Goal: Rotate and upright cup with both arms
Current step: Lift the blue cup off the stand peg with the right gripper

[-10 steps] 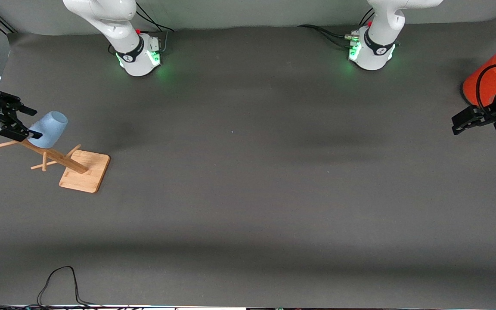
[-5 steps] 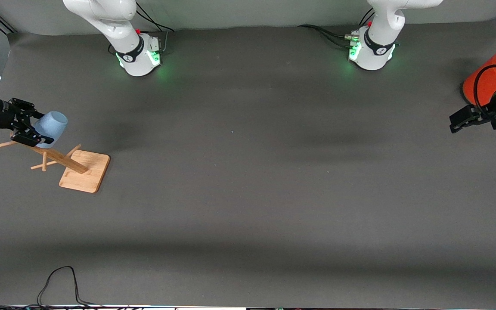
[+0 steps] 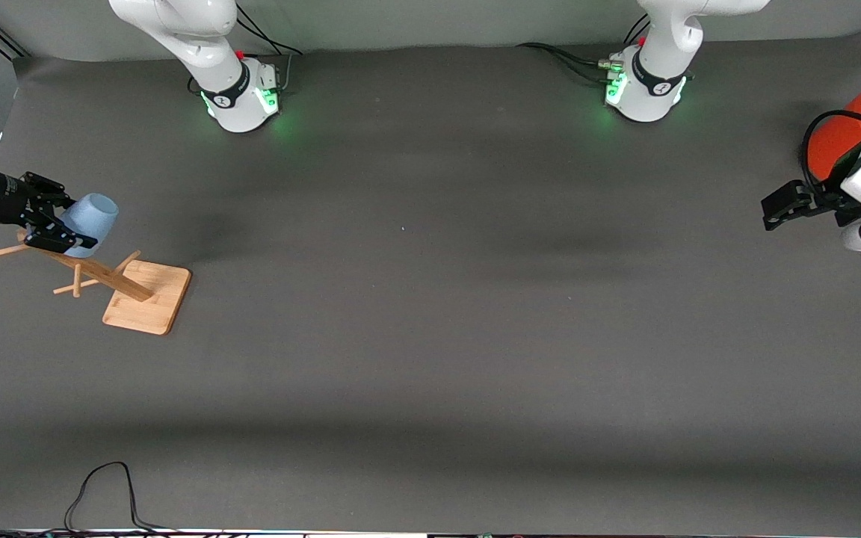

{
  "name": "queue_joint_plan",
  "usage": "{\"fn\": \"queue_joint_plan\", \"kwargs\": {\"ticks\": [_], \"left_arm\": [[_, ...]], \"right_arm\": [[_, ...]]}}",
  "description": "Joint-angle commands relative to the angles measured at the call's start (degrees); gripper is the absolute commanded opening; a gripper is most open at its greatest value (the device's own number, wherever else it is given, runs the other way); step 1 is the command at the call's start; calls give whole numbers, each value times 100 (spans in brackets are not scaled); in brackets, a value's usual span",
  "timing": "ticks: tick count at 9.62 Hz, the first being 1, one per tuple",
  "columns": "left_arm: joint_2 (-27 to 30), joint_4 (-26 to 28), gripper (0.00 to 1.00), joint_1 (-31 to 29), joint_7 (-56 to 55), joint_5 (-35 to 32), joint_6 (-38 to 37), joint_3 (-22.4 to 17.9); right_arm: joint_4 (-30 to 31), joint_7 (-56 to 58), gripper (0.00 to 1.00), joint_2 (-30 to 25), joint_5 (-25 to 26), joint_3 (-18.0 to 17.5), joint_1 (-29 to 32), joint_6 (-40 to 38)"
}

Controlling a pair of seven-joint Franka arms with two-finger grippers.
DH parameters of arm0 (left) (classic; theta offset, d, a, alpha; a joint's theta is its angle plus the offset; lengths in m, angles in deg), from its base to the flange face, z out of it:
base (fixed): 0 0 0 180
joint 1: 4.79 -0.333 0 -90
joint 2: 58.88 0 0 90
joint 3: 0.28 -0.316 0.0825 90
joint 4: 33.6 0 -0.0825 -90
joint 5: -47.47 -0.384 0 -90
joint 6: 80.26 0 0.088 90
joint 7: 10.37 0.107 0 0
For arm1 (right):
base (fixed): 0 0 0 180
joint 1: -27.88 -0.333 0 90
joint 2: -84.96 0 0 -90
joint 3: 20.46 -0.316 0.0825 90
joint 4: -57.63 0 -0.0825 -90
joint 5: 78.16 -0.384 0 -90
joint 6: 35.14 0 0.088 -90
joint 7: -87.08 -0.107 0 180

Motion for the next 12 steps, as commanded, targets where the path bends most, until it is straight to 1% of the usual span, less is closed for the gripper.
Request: {"fn": "queue_joint_plan", "kwargs": {"ticks": [1, 2, 3, 4, 6, 9, 11, 12], "left_arm": [[15, 65, 100, 58, -54, 4, -10, -26], [15, 65, 100, 58, -45, 4, -45, -26], [6, 65, 100, 58, -36, 4, -46, -26], [-3, 65, 100, 58, -36, 13, -46, -26], [-12, 83, 100, 59, -36, 22, -89, -26], [-160, 22, 100, 216, -71, 22, 33, 0], [-231, 12, 100, 252, -71, 22, 103, 1], [-258, 12, 100, 234, -62, 22, 104, 1]], "right_arm": [[-480, -445, 62, -153, -117, -205, -35, -570], [-648, -726, 62, -232, -117, -381, -35, -747], [-832, -1042, 62, -276, -143, -705, -35, -836], [-1034, -1419, 62, -277, -178, -1108, -35, -863], [-1456, -2306, 62, -128, -231, -2092, -27, -732], [-1870, -3686, 62, 293, -153, -3358, -35, -74], [-1915, -4591, 62, 574, -47, -4036, -62, 654], [-1915, -5144, 62, 802, 301, -4422, -71, 1006]]}}
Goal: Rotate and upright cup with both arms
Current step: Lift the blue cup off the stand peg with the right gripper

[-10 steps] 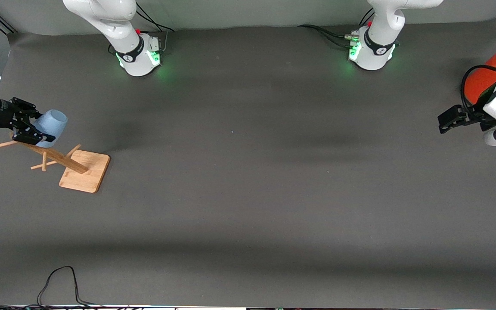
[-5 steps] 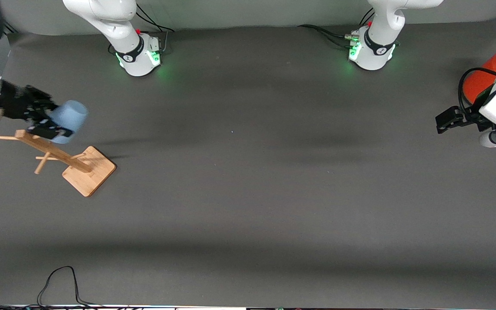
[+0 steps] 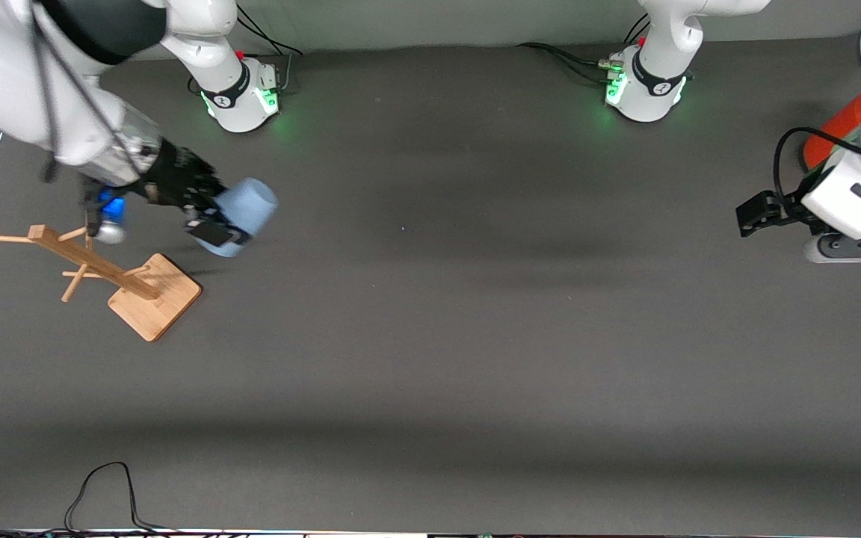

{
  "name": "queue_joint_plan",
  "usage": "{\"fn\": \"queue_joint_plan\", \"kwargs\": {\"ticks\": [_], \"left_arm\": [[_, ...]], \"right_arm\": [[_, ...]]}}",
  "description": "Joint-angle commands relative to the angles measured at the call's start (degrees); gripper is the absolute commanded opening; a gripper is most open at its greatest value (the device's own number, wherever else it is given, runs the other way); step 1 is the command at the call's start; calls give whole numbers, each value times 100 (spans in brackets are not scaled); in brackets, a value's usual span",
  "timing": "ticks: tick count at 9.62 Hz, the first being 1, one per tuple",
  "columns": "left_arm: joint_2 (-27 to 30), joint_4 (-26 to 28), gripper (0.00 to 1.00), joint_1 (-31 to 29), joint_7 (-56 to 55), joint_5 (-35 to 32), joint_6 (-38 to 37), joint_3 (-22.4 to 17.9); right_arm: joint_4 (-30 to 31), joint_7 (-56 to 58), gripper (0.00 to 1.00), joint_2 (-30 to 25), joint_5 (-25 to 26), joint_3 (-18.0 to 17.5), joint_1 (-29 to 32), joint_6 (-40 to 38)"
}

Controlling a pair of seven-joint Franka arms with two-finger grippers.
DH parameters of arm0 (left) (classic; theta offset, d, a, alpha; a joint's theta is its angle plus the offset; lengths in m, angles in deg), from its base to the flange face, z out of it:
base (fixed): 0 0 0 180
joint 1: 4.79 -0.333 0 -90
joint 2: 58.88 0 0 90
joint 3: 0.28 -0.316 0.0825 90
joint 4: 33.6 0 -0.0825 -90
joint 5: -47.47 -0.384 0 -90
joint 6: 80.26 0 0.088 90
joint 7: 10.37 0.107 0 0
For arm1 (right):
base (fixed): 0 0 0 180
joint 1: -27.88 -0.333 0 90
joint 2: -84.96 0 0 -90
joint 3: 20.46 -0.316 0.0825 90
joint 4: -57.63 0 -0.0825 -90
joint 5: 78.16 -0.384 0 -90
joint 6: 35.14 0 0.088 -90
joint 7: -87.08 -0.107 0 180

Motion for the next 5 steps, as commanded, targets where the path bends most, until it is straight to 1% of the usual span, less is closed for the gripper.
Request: {"fn": "queue_joint_plan", "kwargs": {"ticks": [1, 2, 3, 5], "left_arm": [[-53, -53, 100, 37, -51, 16, 32, -47], [-88, -53, 100, 63, -59, 16, 110, -47], [-123, -53, 100, 72, -59, 16, 154, -47], [-228, -53, 100, 72, -59, 16, 268, -47]], "right_arm": [[-229, -1223, 62, 629, 788, -775, -15, 620], [-229, -1821, 62, 936, 1306, -1119, -76, 920], [-229, -2505, 62, 1313, 1964, -1287, -320, 1184], [-307, -3859, 62, 2087, 3265, -1306, -1014, 1475]]}}
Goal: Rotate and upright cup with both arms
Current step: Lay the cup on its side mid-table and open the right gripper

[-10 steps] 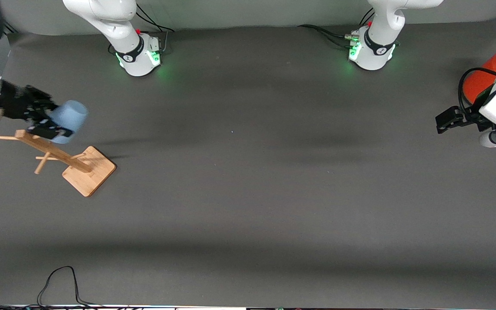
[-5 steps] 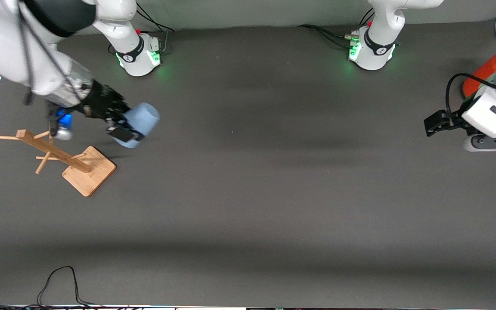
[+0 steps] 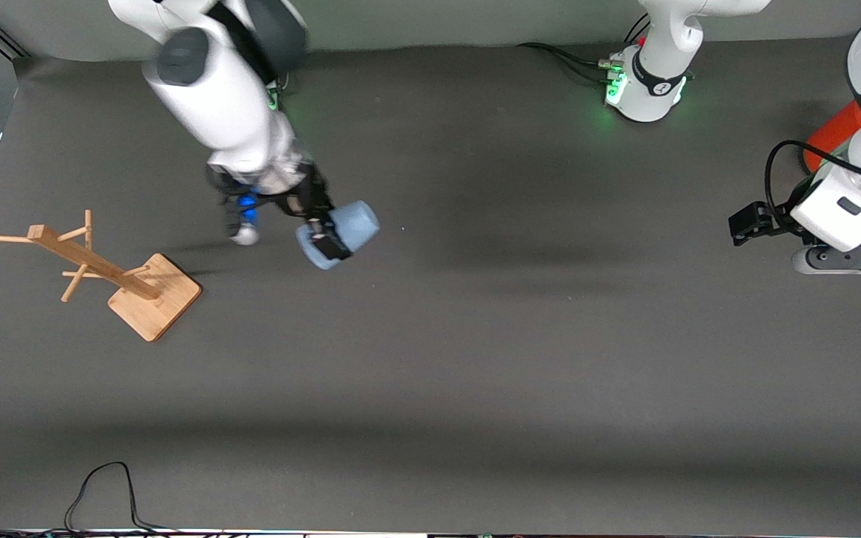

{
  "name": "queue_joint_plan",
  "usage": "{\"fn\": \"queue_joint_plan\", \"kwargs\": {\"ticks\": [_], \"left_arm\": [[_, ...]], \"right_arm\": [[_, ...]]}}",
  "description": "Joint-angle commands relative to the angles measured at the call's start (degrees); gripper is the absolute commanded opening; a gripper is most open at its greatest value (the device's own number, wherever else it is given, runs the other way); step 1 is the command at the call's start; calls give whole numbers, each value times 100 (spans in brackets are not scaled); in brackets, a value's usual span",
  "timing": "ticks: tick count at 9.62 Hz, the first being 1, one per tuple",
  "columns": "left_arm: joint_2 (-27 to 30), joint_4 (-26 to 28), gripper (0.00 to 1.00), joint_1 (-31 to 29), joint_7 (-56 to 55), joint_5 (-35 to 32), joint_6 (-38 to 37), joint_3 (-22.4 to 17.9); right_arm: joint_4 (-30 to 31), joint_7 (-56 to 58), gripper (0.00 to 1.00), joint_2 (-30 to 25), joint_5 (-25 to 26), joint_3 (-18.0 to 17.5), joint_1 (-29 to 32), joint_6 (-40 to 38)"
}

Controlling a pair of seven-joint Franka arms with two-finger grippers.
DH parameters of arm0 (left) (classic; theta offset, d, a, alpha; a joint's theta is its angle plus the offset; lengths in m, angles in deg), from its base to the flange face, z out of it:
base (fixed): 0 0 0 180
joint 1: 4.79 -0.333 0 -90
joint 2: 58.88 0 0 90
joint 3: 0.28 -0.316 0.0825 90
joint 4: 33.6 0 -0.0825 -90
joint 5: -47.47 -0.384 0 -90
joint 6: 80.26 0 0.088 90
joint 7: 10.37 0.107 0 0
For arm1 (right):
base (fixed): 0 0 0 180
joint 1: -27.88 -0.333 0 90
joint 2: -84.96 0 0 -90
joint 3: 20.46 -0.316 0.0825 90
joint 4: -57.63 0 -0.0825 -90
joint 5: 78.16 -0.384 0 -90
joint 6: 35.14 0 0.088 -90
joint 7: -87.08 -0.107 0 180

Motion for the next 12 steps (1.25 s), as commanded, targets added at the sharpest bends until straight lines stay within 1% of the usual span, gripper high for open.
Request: {"fn": "queue_joint_plan", "kwargs": {"ticks": [1, 2, 3, 4, 5, 6, 7, 8, 9, 10, 11, 12], "left_arm": [[-139, -51, 100, 67, -59, 16, 142, -42], [-174, -51, 100, 76, -59, 33, 220, -25], [-244, -68, 100, 67, -59, 85, 247, 10], [-340, -103, 100, 67, -59, 86, 300, 11], [-420, -104, 100, 67, -59, 95, 379, 11], [-508, -104, 100, 76, -59, 95, 449, 19], [-595, -104, 100, 85, -68, 95, 572, 54], [-727, -104, 100, 85, -77, 95, 721, 176], [-902, -104, 100, 94, -77, 103, 905, 221], [-1121, -104, 100, 120, -86, 103, 1203, 265], [-1254, -112, 100, 155, -86, 103, 1406, 283], [-1369, -182, 100, 225, -112, 103, 1521, 300]], "right_arm": [[-553, -1479, 62, 1148, 1304, -21, -865, 184], [-887, -2244, 62, 1736, 2032, -13, -1314, 175], [-1116, -2930, 62, 2282, 2736, 5, -1632, 166], [-1362, -3476, 62, 2774, 3247, 40, -1931, 158], [-1539, -3925, 62, 3162, 3609, 110, -2203, 131], [-1619, -4322, 62, 3383, 3770, 398, -2589, 123], [-1654, -4569, 62, 3473, 3745, 714, -2906, 122], [-1655, -4815, 62, 3604, 3736, 813, -3014, 122], [-1637, -5000, 65, 3692, 3745, 831, -3015, 96], [-1637, -5011, 72, 3728, 3745, 875, -3024, 9], [-1629, -5011, 96, 3737, 3745, 875, -3024, 8], [-1637, -5002, 100, 3737, 3753, 875, -3024, -18]]}}
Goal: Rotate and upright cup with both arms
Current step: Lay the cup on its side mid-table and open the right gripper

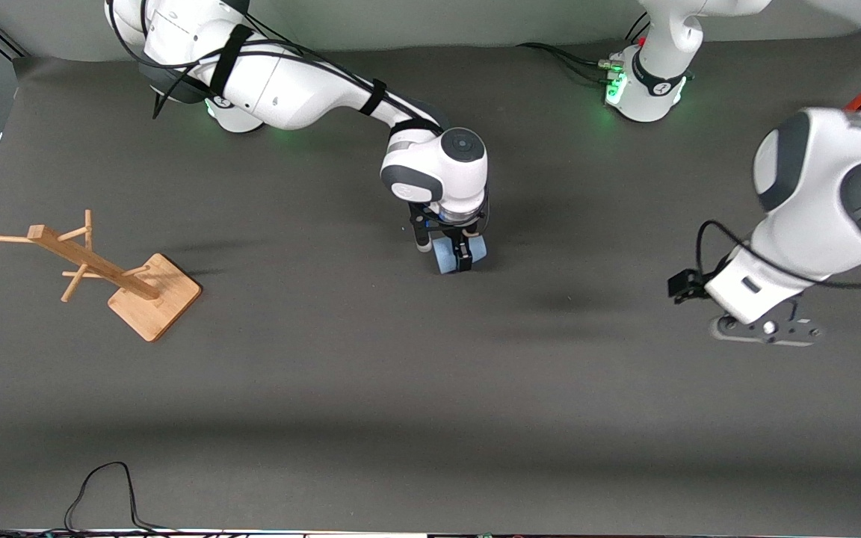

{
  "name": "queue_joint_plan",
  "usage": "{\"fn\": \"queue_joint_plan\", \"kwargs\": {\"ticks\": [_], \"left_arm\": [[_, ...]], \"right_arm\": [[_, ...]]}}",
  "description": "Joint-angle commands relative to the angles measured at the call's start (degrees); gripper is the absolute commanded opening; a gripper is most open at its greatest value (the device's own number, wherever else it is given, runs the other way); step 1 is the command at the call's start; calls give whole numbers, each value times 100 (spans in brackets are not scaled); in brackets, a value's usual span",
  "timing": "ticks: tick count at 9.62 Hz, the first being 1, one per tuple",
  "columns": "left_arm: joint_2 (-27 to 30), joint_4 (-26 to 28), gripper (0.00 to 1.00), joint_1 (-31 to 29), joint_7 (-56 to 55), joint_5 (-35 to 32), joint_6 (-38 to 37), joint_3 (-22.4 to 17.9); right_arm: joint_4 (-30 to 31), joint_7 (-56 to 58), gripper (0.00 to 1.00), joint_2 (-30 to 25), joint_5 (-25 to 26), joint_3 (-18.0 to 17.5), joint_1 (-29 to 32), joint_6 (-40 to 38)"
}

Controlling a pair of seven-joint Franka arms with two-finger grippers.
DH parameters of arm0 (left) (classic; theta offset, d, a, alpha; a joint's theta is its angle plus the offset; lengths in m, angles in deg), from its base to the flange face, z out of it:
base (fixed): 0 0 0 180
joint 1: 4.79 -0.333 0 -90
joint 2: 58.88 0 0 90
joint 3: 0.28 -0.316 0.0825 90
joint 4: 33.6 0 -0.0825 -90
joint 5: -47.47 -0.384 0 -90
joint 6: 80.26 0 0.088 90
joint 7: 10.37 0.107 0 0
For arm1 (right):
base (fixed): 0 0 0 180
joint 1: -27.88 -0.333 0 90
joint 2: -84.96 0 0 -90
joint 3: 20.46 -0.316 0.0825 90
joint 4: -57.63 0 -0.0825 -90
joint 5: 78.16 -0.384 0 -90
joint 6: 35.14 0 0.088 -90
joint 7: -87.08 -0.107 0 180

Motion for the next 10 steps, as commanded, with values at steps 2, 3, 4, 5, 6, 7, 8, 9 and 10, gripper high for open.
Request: {"fn": "queue_joint_plan", "kwargs": {"ticks": [2, 3, 4, 5, 6, 7, 8, 9, 10], "left_arm": [[-245, -216, 100, 121, -250, 37, 98, -23], [-280, -216, 100, 130, -259, 37, 168, -23], [-341, -216, 100, 252, -485, 29, 186, -23], [-377, -225, 100, 384, -757, 20, 247, -23], [-473, -216, 100, 585, -1117, 11, 343, -14], [-578, -225, 100, 805, -1390, 2, 397, -22], [-701, -225, 100, 1051, -1593, -33, 528, -23], [-824, -225, 100, 1201, -1821, -24, 651, -23], [-956, -234, 100, 1463, -2346, -42, 843, -14]], "right_arm": [[-248, -407, 100, -17, 169, -17, -4, -413], [-345, 57, 100, -87, 126, -52, 75, -632], [-328, 705, 100, -305, 108, -105, 223, -843], [-337, 1329, 100, -542, -205, -166, 399, -976], [-319, 2354, 100, -927, -852, -158, 670, -1012], [-267, 3225, 100, -1314, -1390, -149, 934, -1108], [-258, 4139, 100, -1640, -1830, -140, 1215, -1396], [-258, 4801, 100, -1913, -2139, -140, 1488, -1564], [-258, 5660, 100, -2246, -2560, -140, 1821, -1836]]}}
